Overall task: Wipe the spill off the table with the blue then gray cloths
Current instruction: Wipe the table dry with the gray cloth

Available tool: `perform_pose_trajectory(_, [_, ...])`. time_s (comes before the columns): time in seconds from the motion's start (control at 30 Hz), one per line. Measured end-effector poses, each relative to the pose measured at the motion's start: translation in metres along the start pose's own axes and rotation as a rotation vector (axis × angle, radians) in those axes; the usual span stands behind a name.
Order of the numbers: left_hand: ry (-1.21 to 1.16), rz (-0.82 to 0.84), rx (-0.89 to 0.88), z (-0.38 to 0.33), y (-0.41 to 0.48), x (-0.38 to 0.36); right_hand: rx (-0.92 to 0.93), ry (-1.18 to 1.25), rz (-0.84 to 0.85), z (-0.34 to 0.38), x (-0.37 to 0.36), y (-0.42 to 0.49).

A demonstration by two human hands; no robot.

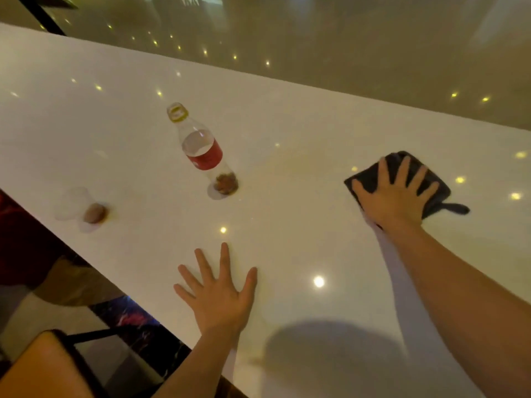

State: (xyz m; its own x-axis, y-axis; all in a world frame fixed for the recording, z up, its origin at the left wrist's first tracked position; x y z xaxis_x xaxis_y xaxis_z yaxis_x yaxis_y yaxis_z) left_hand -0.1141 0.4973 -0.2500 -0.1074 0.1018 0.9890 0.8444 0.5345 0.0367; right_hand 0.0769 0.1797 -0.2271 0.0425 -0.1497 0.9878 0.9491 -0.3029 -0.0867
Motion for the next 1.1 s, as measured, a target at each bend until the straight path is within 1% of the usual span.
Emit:
perform_pose_trajectory(0.03, [-0.055,0.148,-0.22,-0.006,0.013,0.006,-0.274,-0.095,-0.106,-0.021,0.033,-0.048])
perform_pose_trajectory(0.07, [-0.05,0.167,-0.279,-0.005,0.017,0.012,-0.278,-0.084,-0.161,-0.007,0.041,-0.069])
perform_pose_trajectory(0.1, [-0.048,0.155,-0.278,-0.005,0.016,0.015,-0.191,-0.105,-0.124,0.006,0.035,-0.094])
perform_pose_trajectory(0.13, [-0.091,0.164,-0.257,-0.01,0.013,0.014,-0.061,-0.095,-0.183,0.031,0.019,-0.131])
perform_pose_trajectory(0.17, [-0.091,0.15,-0.268,-0.012,0.012,0.016,0.045,-0.054,-0.199,0.064,0.003,-0.177])
perform_pose_trajectory(0.2, [-0.097,0.141,-0.259,-0.008,0.013,0.019,0.158,-0.011,-0.146,0.097,-0.023,-0.232])
perform_pose_trajectory(0.23, [-0.102,0.144,-0.24,-0.005,0.021,0.017,0.232,0.042,-0.062,0.12,-0.034,-0.283])
perform_pose_trajectory(0.27, [-0.109,0.153,-0.227,-0.001,0.025,0.015,0.266,0.064,-0.014,0.127,-0.044,-0.322])
perform_pose_trajectory(0.3, [-0.112,0.138,-0.206,-0.001,0.026,0.013,0.243,0.084,-0.001,0.122,-0.052,-0.351])
perform_pose_trajectory(0.33, [-0.099,0.146,-0.168,-0.004,0.027,0.014,0.23,0.049,0.001,0.113,-0.058,-0.37])
perform_pose_trajectory(0.37, [-0.091,0.144,-0.15,0.0,0.025,0.012,0.21,0.068,0.065,0.101,-0.054,-0.374])
perform_pose_trajectory(0.4, [-0.119,0.151,-0.246,-0.011,-0.006,0.047,0.105,0.061,-0.014,0.066,-0.011,-0.397])
perform_pose_trajectory(0.43, [-0.113,0.153,-0.285,-0.013,-0.015,0.053,0.043,0.082,-0.04,0.037,0.004,-0.391])
perform_pose_trajectory(0.47, [-0.102,0.157,-0.247,-0.014,-0.019,0.053,-0.054,0.084,-0.044,0.008,0.01,-0.374])
perform_pose_trajectory(0.5, [-0.095,0.136,-0.246,-0.017,-0.022,0.05,-0.148,0.054,-0.075,-0.028,0.019,-0.349])
perform_pose_trajectory(0.57, [-0.07,0.129,-0.196,-0.021,-0.023,0.05,-0.382,-0.02,-0.188,-0.093,0.043,-0.284])
perform_pose_trajectory(0.6, [-0.057,0.132,-0.166,-0.02,-0.022,0.048,-0.511,0.003,-0.207,-0.11,0.056,-0.25])
perform_pose_trajectory(0.67, [-0.04,0.128,-0.138,-0.016,-0.028,0.048,-0.683,0.023,-0.223,-0.106,0.067,-0.198])
perform_pose_trajectory(0.7, [-0.045,0.126,-0.128,-0.018,-0.029,0.048,-0.677,0.03,-0.227,-0.088,0.067,-0.184])
perform_pose_trajectory(0.73, [-0.05,0.134,-0.114,-0.019,-0.029,0.046,-0.592,0.021,-0.236,-0.062,0.062,-0.179])
perform_pose_trajectory(0.77, [-0.064,0.15,-0.1,-0.02,-0.026,0.044,-0.464,0.016,-0.219,-0.029,0.054,-0.185])
perform_pose_trajectory(0.83, [-0.071,0.169,-0.095,-0.021,-0.015,0.043,-0.156,0.044,-0.173,0.044,0.027,-0.229])
perform_pose_trajectory(0.87, [-0.068,0.183,-0.083,-0.02,-0.008,0.041,-0.021,0.098,-0.131,0.076,0.009,-0.262])
perform_pose_trajectory(0.9, [-0.064,0.201,-0.069,-0.016,-0.003,0.039,0.076,0.152,-0.055,0.099,-0.005,-0.296])
perform_pose_trajectory(0.93, [-0.065,0.216,-0.058,-0.012,-0.001,0.04,0.133,0.193,0.009,0.11,-0.013,-0.327])
perform_pose_trajectory(1.0, [-0.078,0.249,-0.051,-0.001,0.003,0.039,0.21,0.204,0.068,0.111,-0.022,-0.364])
perform_pose_trajectory(1.03, [-0.084,0.259,-0.062,0.004,0.003,0.04,0.206,0.215,0.082,0.106,-0.024,-0.368])
perform_pose_trajectory(1.1, [-0.083,0.232,-0.148,0.014,-0.002,0.048,0.117,0.236,0.085,0.088,-0.024,-0.364])
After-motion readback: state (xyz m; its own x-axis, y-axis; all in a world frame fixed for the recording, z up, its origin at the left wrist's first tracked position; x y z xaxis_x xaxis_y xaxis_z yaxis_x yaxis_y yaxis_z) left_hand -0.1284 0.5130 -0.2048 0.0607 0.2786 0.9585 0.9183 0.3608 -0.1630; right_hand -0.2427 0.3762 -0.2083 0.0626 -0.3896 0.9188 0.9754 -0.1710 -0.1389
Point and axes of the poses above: each hand's wrist, its own y-axis towards the middle knuckle, its own x-axis out of the back of the hand, z = x × y, the point moved 1 cm from there along y, towards the middle knuckle, and after that the axes turned 14 degrees about -z, right-handed, at the moved point
